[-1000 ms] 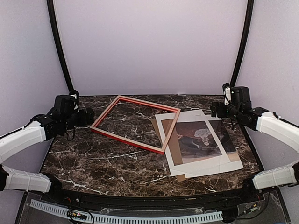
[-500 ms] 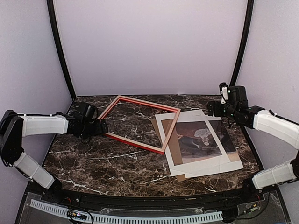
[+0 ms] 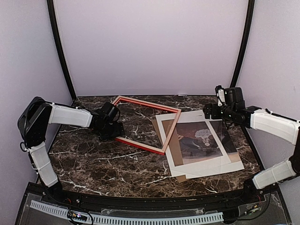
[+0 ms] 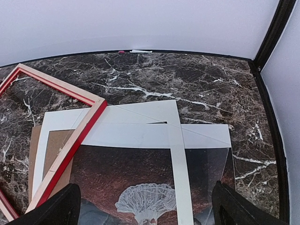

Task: Put the photo into the frame
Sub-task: Rotate the frame body at the center of the board.

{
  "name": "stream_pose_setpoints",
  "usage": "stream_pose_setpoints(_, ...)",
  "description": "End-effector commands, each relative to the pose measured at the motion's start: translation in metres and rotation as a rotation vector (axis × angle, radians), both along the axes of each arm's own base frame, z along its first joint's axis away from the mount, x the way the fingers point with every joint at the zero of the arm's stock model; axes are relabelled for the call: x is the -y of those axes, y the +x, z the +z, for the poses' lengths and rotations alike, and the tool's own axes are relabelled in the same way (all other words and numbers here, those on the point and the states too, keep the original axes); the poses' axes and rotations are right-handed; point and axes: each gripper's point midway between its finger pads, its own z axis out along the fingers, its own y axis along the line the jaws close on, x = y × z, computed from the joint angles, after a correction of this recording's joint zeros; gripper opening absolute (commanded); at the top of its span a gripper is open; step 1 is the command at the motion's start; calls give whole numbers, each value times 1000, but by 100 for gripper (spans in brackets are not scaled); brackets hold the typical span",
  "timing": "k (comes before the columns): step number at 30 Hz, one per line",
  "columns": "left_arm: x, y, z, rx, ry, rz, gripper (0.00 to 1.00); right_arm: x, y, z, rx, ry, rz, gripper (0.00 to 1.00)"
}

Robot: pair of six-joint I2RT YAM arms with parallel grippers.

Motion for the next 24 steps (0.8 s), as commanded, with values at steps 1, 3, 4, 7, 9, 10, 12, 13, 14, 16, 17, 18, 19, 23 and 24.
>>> stream_pose_setpoints(1, 3, -5, -5, -38, 48, 8, 92, -12, 8, 18, 57, 49, 31, 99)
stream_pose_setpoints(3, 5, -4, -8, -48, 67, 4, 90, -15, 8, 17, 51, 57, 41, 99)
stream_pose_setpoints(4, 4, -4, -13, -58, 78, 3, 88, -16, 8, 16, 51, 60, 45, 99)
stream_pose_setpoints(7, 4, -4, -19, -75, 97, -4, 80, -17, 7, 13, 42, 64, 53, 99)
stream_pose_setpoints(9, 1, -7, -24, -90, 114, -7, 73, -19, 7, 12, 36, 68, 57, 99)
stream_pose_setpoints(10, -1, -9, -24, -95, 123, -11, 71, -19, 7, 11, 32, 69, 58, 99)
stream_pose_setpoints(12, -7, -14, -26, -104, 154, -19, 65, -19, 6, 10, 29, 70, 60, 99)
stream_pose_setpoints(13, -14, -18, -26, -107, 179, -19, 62, -19, 6, 10, 30, 69, 59, 99)
stream_pose_setpoints(14, -20, -21, -27, -110, 208, -29, 61, -18, 6, 9, 27, 69, 57, 99)
stream_pose_setpoints(16, -29, -26, -26, -112, 258, -49, 59, -17, 6, 9, 26, 68, 53, 99)
stream_pose_setpoints(17, -35, -29, -26, -122, 277, -52, 57, -17, 5, 8, 24, 68, 51, 99)
stream_pose_setpoints(18, -43, -32, -28, -137, 305, -60, 56, -17, 5, 7, 22, 68, 52, 99)
stream_pose_setpoints(19, -47, -33, -28, -141, 313, -62, 54, -18, 5, 6, 19, 69, 52, 99)
stream_pose_setpoints(23, -71, -37, -31, -177, 319, -59, 45, -17, 6, -2, -13, 66, 43, 99)
stream_pose_setpoints(24, -80, -38, -32, -189, 318, -59, 42, -17, 5, -3, -20, 64, 39, 99)
